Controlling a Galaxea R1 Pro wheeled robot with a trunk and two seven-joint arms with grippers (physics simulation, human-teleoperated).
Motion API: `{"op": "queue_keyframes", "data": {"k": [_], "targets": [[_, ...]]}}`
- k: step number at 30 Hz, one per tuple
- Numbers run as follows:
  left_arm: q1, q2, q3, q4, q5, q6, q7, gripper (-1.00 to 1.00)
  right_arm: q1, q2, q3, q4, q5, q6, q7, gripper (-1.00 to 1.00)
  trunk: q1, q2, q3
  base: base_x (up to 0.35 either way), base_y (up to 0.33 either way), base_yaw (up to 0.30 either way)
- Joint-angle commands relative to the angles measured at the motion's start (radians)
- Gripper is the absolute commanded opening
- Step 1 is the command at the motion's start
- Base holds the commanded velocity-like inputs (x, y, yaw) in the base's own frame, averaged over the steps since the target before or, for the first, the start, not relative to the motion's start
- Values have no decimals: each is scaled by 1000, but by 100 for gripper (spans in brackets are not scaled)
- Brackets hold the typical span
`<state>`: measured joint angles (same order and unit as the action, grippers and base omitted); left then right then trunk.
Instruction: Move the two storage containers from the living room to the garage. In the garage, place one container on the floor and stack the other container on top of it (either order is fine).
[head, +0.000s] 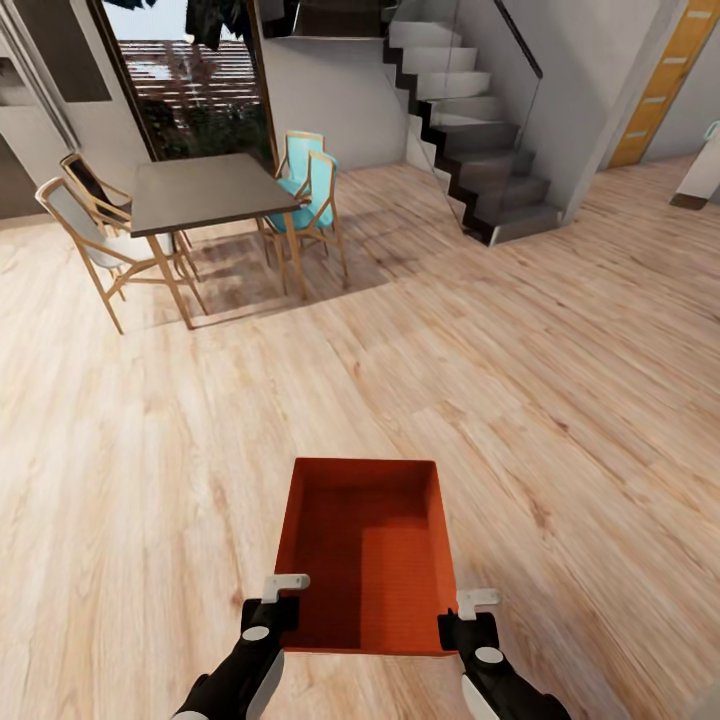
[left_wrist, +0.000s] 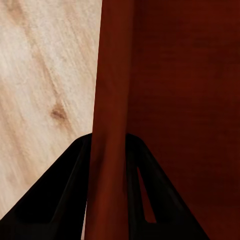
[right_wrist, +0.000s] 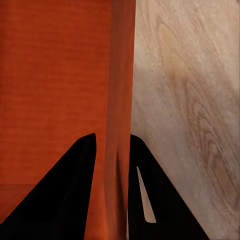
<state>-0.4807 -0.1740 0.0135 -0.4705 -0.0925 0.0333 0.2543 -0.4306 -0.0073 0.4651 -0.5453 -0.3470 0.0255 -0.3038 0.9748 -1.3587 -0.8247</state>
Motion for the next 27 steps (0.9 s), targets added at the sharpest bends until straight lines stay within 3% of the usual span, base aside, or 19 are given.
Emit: {"op": "queue_keyframes", "data": {"k": [1, 19, 27], "targets": [[1, 0, -1, 1, -9, 4, 10, -100, -2, -41, 7, -44, 2, -33, -7, -100, 0, 0, -1, 169, 0, 0], [1, 0, -1, 1, -9, 1, 11, -100, -2, -40, 7, -44, 0, -33, -8, -100, 0, 0, 18, 23, 0, 0], [1, 0, -1, 1, -9, 6, 11, -100, -2, -40, 7, -44, 1, -33, -8, -100, 0, 0, 31, 219, 0, 0]]}}
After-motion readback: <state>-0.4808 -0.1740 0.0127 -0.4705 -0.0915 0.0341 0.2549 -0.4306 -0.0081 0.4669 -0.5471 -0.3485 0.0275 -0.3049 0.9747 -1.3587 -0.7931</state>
